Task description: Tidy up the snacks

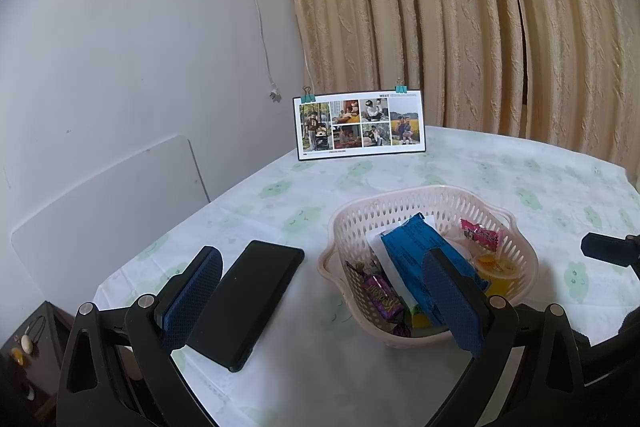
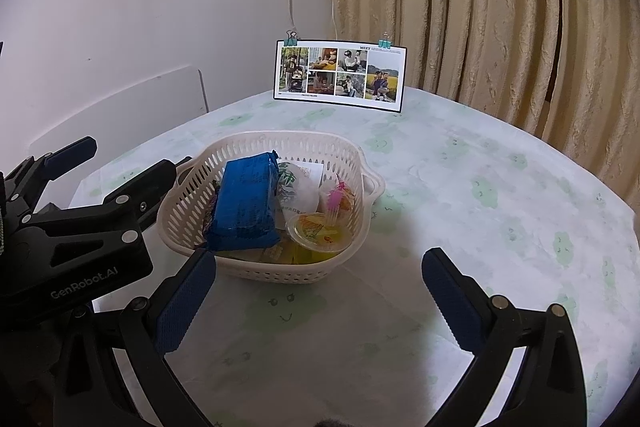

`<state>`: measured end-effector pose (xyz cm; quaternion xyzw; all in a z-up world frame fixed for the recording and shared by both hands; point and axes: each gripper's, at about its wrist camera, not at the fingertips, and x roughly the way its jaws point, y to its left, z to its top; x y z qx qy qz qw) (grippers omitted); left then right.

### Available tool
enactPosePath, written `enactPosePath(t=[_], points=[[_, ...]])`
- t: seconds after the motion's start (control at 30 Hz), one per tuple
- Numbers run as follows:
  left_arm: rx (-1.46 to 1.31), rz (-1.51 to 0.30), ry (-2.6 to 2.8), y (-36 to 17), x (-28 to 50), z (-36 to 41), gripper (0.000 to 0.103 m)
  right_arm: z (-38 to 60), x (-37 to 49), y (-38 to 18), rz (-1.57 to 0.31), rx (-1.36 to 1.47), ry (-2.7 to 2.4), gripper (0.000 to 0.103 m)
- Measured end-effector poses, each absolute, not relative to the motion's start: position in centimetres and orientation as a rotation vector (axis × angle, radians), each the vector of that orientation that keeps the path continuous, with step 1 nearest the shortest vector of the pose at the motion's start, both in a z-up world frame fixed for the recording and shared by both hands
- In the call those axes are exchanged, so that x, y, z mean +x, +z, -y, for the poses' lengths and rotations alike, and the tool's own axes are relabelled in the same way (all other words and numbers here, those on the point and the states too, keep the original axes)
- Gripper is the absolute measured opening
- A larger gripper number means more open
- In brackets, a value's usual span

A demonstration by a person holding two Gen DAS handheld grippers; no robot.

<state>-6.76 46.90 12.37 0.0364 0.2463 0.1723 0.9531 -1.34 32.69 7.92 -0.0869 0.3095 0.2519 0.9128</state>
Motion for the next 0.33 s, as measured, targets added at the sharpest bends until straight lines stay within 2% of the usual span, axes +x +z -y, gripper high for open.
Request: enactPosePath(t=[0.33], points=[[0.077, -0.501, 0.349, 12.15, -6.77, -46.91, 0.100, -32.37, -1.15, 7.72, -0.627, -0.188, 0.500, 0.103]])
